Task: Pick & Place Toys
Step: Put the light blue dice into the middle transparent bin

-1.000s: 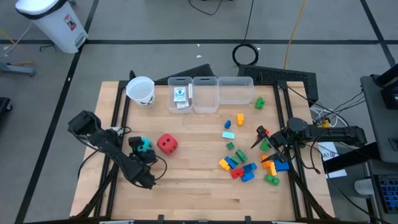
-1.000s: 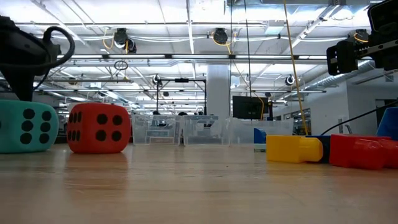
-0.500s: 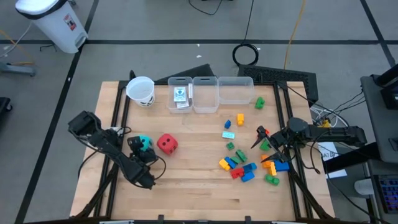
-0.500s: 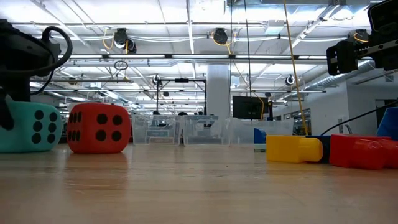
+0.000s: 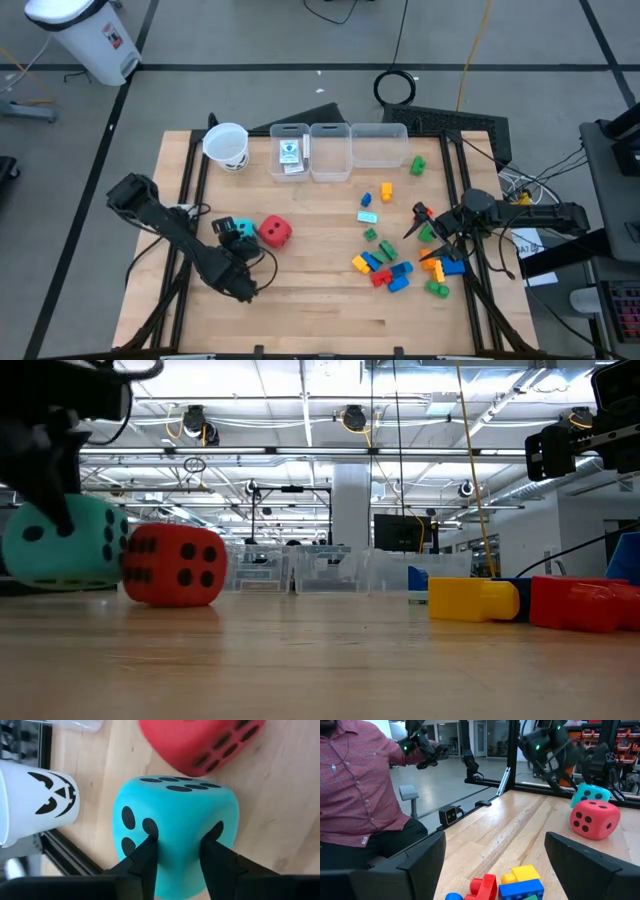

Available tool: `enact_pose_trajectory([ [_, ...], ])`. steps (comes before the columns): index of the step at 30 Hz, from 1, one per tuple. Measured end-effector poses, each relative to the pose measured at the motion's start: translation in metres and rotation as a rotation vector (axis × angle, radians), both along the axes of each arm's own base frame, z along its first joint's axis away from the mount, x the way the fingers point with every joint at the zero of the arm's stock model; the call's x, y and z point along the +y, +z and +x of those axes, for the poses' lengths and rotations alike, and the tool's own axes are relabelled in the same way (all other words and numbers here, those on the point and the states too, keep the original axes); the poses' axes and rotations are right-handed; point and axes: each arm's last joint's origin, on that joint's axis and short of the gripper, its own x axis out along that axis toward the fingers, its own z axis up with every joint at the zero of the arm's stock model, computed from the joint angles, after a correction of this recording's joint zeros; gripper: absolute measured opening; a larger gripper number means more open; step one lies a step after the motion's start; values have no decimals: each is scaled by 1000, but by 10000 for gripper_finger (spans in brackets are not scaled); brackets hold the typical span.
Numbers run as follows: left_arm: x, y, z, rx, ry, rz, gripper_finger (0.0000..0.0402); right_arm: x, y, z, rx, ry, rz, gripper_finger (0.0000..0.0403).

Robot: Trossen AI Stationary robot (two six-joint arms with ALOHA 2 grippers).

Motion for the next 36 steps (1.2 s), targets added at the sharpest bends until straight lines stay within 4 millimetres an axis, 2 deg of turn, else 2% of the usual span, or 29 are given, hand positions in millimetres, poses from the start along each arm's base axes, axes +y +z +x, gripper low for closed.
enact_pose_trajectory([
  [6, 8, 40, 0, -176, 4, -62, 91, 0, 0, 0, 1, 0, 0, 315],
  [12, 26, 78, 3, -414, 39, -66, 63, 0, 0, 0, 0, 0, 0, 314],
  [19, 44, 83, 18, -448, 13, -53, 30, 0, 0, 0, 1, 0, 0, 315],
  [25, 61, 87, 48, -542, -47, -123, 7, 0, 0, 0, 1, 0, 0, 315],
  [29, 75, 71, 70, -567, -80, -147, 0, 0, 0, 0, 1, 0, 0, 315],
  [33, 90, 38, 96, -543, -110, -146, 1, 0, 0, 0, 1, 0, 0, 314],
  [36, 98, 14, 111, -489, -143, -215, 1, 0, 0, 0, 1, 0, 0, 315],
])
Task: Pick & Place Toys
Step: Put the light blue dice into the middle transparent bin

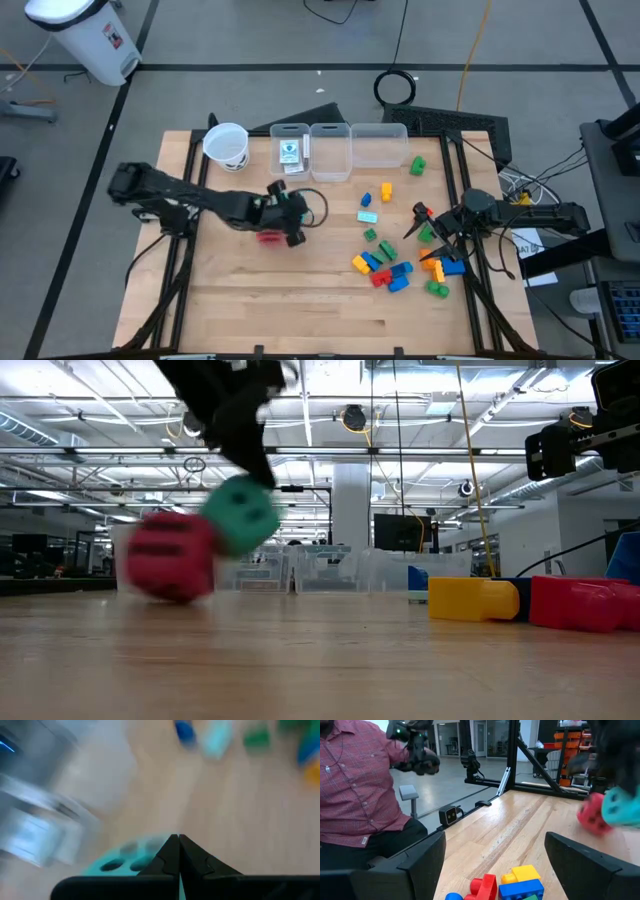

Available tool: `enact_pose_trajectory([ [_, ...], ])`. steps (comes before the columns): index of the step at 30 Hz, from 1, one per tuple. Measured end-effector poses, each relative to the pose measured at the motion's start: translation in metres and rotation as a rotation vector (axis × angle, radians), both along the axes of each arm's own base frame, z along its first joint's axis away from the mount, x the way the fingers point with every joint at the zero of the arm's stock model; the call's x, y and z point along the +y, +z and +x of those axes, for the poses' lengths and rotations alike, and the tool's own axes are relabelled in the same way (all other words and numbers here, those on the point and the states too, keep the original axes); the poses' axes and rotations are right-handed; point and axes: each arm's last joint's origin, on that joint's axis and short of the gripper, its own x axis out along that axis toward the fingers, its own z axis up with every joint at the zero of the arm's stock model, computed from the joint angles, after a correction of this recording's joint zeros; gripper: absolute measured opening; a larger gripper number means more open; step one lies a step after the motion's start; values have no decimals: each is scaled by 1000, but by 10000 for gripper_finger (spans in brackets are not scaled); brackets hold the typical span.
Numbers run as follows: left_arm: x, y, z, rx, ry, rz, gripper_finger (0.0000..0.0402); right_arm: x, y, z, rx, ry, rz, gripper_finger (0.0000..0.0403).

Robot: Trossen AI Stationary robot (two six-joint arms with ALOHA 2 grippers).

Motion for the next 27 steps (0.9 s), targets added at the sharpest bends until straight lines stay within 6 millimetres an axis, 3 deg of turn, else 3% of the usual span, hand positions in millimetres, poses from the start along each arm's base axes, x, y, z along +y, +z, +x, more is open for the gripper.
enact_pose_trajectory([
  [3, 4, -28, 9, 89, -53, -81, 0, 0, 0, 0, 0, 0, 0, 314],
  [6, 9, -31, 20, 53, -54, -119, 0, 0, 0, 0, -1, 0, 0, 314],
  [11, 9, -57, 24, 136, -70, -141, 1, 0, 0, 0, 0, 0, 0, 315],
  [17, 4, -41, 22, 76, -102, -147, 2, 0, 0, 0, 1, 0, 0, 314],
  [24, -2, 27, -9, -116, -46, -126, 9, 0, 0, 0, 2, 0, 0, 314],
  [27, -1, 49, -28, -197, 60, -201, 37, 0, 0, 0, 2, 0, 0, 315],
])
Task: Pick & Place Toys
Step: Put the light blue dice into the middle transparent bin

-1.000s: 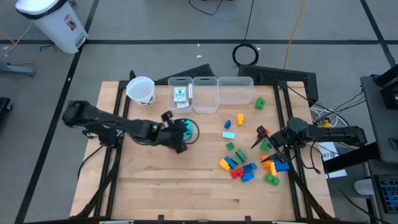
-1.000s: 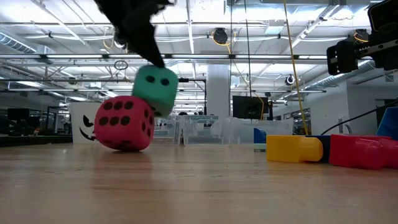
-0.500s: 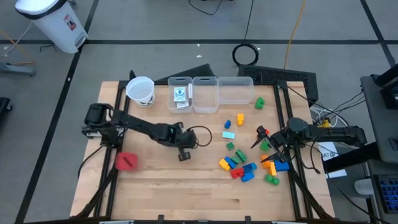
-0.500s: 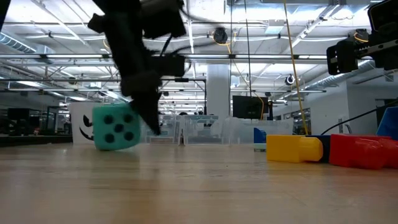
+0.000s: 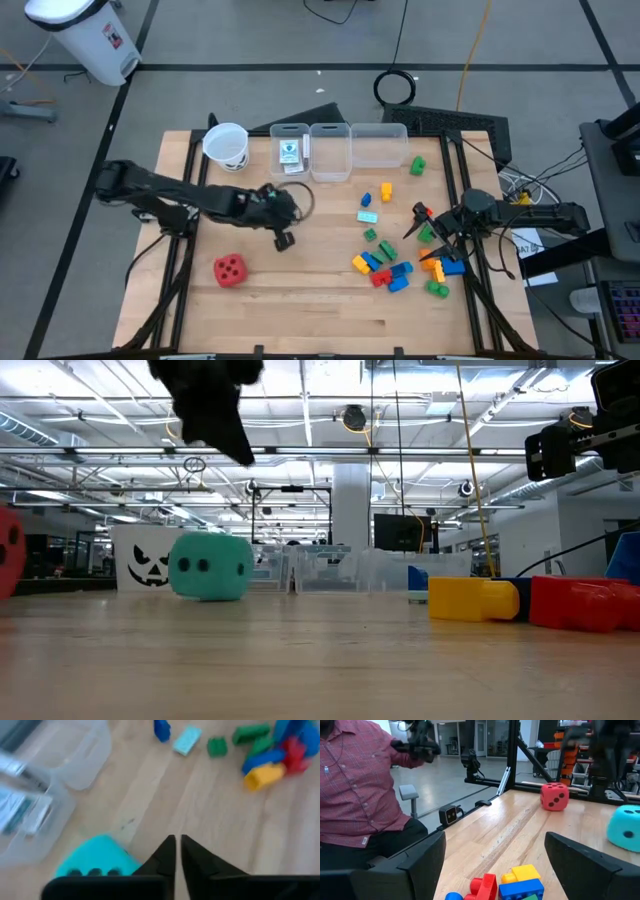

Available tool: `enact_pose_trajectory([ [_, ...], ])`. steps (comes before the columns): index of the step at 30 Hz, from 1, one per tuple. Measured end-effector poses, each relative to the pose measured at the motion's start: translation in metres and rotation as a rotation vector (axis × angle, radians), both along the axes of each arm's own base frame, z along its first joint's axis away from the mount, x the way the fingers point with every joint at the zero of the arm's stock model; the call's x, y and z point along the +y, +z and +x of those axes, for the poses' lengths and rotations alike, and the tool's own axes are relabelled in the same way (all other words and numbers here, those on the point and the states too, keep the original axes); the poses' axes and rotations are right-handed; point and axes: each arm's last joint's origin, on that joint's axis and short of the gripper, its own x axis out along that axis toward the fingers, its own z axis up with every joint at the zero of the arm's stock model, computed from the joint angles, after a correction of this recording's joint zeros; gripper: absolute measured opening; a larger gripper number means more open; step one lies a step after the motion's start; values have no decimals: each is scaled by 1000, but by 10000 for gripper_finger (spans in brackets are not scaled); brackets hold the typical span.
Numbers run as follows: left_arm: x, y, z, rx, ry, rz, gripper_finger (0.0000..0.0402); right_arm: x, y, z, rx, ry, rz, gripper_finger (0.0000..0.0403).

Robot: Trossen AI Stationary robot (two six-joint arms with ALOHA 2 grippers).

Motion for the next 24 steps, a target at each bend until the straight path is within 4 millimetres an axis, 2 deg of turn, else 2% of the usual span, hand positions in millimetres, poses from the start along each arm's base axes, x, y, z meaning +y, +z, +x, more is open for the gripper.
enact_pose_trajectory([
  [3, 3, 8, -14, 4, 88, -37, 95, 0, 0, 0, 1, 0, 0, 315],
  [7, 10, 4, -24, 69, 242, -6, 205, 0, 0, 0, 0, 0, 0, 314],
  [10, 23, -5, -29, 171, 330, 5, 288, 0, 0, 0, 0, 0, 0, 315],
  [13, 39, -9, -35, 267, 364, -25, 347, 0, 0, 0, 1, 0, 0, 315],
  [18, 53, -13, -31, 287, 251, -39, 388, 0, 0, 0, 0, 0, 0, 314],
  [24, 43, -23, -21, 339, 75, 42, 392, 0, 0, 0, 0, 0, 0, 314],
])
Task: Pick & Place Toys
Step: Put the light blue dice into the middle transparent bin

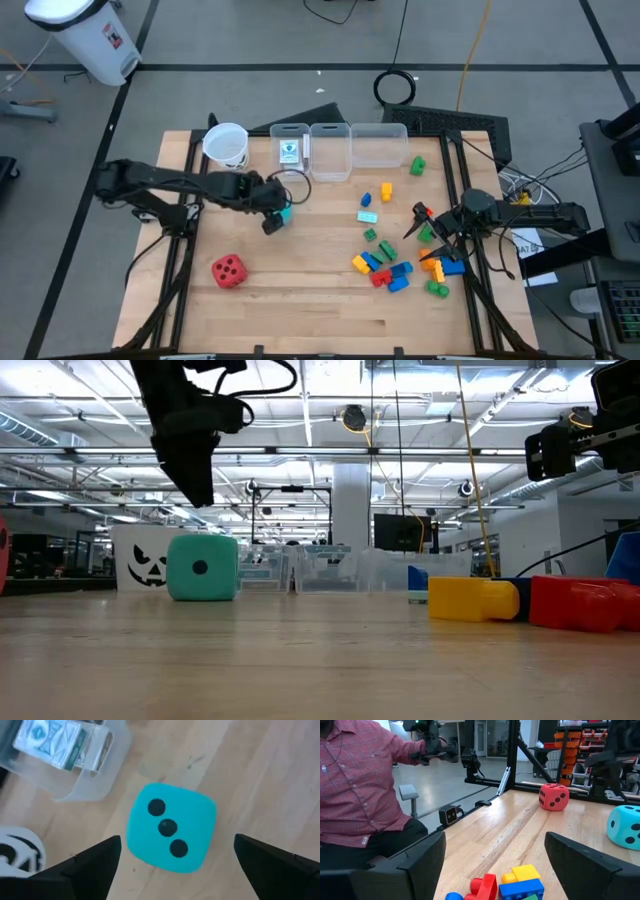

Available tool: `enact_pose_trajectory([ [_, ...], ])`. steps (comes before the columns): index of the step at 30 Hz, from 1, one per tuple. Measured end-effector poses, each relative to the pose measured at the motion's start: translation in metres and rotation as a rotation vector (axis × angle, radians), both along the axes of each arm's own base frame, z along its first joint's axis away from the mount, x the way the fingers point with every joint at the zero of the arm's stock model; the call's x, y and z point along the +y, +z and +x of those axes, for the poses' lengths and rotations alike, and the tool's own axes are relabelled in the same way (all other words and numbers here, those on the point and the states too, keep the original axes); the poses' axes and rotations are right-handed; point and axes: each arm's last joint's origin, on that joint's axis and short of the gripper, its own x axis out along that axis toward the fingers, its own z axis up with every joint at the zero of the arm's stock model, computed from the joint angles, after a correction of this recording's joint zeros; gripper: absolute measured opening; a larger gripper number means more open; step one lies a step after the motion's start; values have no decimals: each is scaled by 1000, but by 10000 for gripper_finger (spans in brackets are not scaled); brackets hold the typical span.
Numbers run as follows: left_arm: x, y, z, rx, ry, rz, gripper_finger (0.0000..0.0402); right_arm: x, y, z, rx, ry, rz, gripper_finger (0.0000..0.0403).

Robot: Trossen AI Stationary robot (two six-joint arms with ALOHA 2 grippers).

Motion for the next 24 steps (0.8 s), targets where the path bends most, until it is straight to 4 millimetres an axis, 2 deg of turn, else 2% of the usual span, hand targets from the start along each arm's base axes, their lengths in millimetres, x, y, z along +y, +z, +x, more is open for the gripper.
enact_pose_trajectory([
  [4, -14, -11, 6, 54, -63, 92, 392, 0, 0, 0, 1, 0, 0, 314],
  [10, -28, -39, 19, 176, -122, 267, 392, 0, 0, 0, 0, 0, 0, 314],
  [17, -25, -74, 31, 301, -105, 314, 392, 0, 0, 0, 0, 0, 0, 315],
  [22, -23, -93, 37, 357, -86, 317, 391, 0, 0, 0, 0, 0, 0, 314],
  [24, -23, -97, 39, 366, -88, 322, 377, 0, 0, 0, 0, 0, 0, 315],
])
